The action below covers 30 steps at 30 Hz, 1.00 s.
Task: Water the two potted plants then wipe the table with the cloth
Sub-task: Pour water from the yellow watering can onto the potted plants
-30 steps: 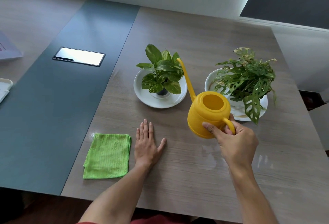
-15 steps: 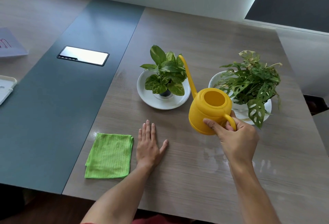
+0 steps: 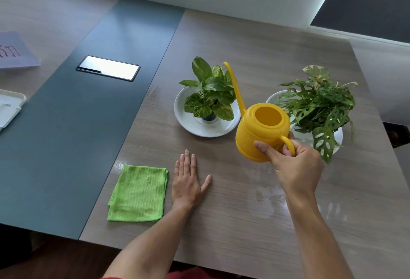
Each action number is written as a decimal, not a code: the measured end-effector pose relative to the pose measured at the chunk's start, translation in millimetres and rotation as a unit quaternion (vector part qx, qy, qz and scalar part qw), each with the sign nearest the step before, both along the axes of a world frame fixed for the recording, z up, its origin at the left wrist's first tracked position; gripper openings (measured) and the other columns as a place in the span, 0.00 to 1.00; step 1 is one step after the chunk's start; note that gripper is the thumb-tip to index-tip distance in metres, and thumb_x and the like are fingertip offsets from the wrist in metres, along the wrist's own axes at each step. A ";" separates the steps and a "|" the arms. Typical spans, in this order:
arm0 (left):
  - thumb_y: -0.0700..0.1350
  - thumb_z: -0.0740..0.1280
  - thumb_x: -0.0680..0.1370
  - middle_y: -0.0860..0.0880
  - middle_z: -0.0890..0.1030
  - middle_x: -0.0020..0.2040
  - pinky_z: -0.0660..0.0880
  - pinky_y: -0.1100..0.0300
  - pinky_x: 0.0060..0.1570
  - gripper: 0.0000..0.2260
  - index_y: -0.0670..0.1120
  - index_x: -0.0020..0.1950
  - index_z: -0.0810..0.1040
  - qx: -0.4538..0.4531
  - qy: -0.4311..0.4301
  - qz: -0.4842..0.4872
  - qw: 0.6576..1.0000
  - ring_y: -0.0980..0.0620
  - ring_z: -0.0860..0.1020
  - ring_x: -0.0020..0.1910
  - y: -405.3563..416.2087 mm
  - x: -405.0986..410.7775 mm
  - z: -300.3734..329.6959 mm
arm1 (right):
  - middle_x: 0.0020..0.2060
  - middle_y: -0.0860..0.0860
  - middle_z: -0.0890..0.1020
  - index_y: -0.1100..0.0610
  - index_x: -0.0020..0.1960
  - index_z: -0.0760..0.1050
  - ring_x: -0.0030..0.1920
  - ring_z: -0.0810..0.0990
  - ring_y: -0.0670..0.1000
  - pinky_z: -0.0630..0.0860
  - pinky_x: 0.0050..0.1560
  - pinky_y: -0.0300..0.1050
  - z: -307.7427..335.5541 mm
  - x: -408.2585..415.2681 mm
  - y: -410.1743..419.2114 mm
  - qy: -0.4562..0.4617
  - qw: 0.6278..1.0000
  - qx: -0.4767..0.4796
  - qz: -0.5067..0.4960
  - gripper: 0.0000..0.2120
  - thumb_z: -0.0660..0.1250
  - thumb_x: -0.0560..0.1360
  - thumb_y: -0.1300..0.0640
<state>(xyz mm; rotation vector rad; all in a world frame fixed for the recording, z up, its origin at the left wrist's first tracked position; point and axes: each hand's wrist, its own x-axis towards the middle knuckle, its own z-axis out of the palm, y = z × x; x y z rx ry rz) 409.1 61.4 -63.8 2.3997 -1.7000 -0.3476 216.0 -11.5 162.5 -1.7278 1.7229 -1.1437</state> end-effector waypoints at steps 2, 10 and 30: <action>0.68 0.49 0.79 0.40 0.49 0.82 0.46 0.48 0.79 0.40 0.40 0.81 0.53 0.000 -0.001 -0.001 1.000 0.43 0.49 0.81 -0.3 -0.2 0.6 | 0.21 0.43 0.65 0.63 0.27 0.67 0.25 0.71 0.38 0.66 0.26 0.29 -0.1 0.5 -1.5 0.000 1.000 0.003 0.000 0.30 0.82 0.59 0.43; 0.67 0.49 0.78 0.40 0.51 0.82 0.45 0.48 0.78 0.40 0.40 0.81 0.55 -0.002 0.003 0.001 1.000 0.42 0.50 0.81 -1.5 -1.5 3.4 | 0.21 0.50 0.71 0.57 0.26 0.66 0.25 0.66 0.45 0.69 0.27 0.44 5.8 4.7 -4.5 -0.002 1.000 0.010 0.002 0.29 0.81 0.58 0.39; 0.67 0.48 0.79 0.41 0.46 0.82 0.40 0.50 0.79 0.40 0.41 0.81 0.50 0.009 0.000 -0.001 1.000 0.43 0.45 0.81 0.6 -1.4 11.6 | 0.27 0.57 0.80 0.52 0.25 0.67 0.43 0.84 0.59 0.81 0.37 0.53 12.4 14.0 -6.3 -0.024 1.000 0.009 0.015 0.25 0.78 0.57 0.37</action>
